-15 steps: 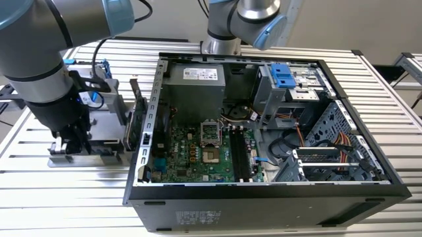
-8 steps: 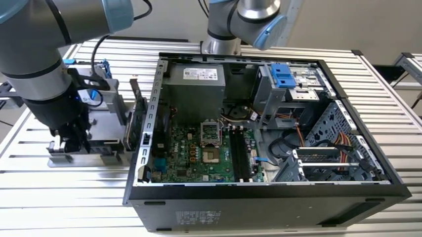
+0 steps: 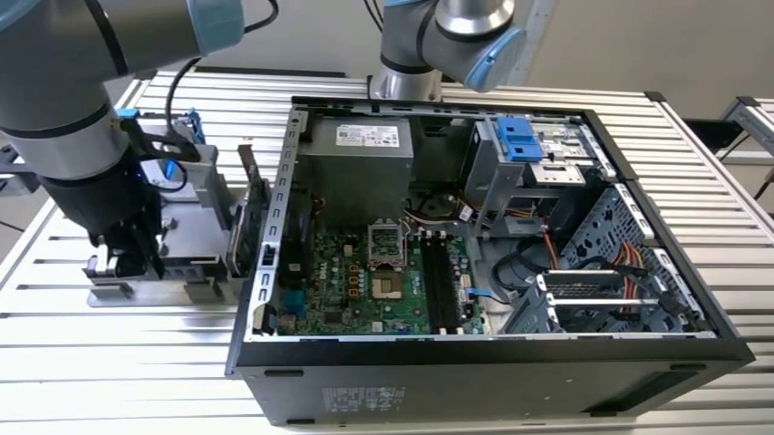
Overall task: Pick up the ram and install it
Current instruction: 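Pick up the ram and move it above insertion slot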
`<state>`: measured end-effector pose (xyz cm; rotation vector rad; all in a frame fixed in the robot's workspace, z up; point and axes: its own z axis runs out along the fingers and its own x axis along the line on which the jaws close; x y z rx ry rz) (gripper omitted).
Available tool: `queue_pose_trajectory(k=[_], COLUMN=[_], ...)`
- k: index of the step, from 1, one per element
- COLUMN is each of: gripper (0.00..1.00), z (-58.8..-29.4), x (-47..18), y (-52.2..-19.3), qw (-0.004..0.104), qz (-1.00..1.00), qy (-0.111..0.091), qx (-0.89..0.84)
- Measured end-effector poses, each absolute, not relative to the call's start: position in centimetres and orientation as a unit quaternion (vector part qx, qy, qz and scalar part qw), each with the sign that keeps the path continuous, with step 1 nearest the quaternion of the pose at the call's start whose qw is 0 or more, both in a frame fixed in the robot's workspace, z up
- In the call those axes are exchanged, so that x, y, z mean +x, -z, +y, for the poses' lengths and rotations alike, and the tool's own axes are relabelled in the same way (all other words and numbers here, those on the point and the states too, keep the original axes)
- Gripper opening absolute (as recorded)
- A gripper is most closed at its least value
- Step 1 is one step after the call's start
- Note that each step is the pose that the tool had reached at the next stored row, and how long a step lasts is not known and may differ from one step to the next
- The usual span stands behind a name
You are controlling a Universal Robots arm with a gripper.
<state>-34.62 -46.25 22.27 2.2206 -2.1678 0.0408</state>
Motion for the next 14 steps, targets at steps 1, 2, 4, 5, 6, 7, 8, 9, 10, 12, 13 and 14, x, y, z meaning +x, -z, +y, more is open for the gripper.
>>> queue_pose_trajectory(k=[1, 2, 4, 5, 6, 7, 8, 9, 10, 12, 13, 14], gripper=[0.0, 0.0, 0.0, 0.0, 0.0, 0.0, 0.0, 0.0, 0.0, 0.0, 0.0, 0.0], z=[-46.3, -46.3, -46.3, -46.3, -46.3, -46.3, -46.3, -46.3, -46.3, -46.3, -46.3, -46.3], x=[-34.6, -34.6, -34.6, -34.6, -34.6, -34.6, -34.6, -34.6, -34.6, -34.6, -34.6, -34.6], y=[-22.3, -22.4, -22.5, -22.6, -22.6, -22.7, -22.8, -22.9, -23.0, -23.2, -23.3, -23.4], qw=[0.019, 0.019, 0.019, 0.019, 0.019, 0.019, 0.019, 0.019, 0.019, 0.019, 0.019, 0.019], qz=[-0.698, -0.698, -0.698, -0.698, -0.698, -0.698, -0.698, -0.698, -0.698, -0.698, -0.698, -0.698], qy=[-0.013, -0.013, -0.013, -0.013, -0.013, -0.013, -0.013, -0.013, -0.013, -0.013, -0.013, -0.013], qx=[0.715, 0.715, 0.715, 0.715, 0.715, 0.715, 0.715, 0.715, 0.715, 0.715, 0.715, 0.715])
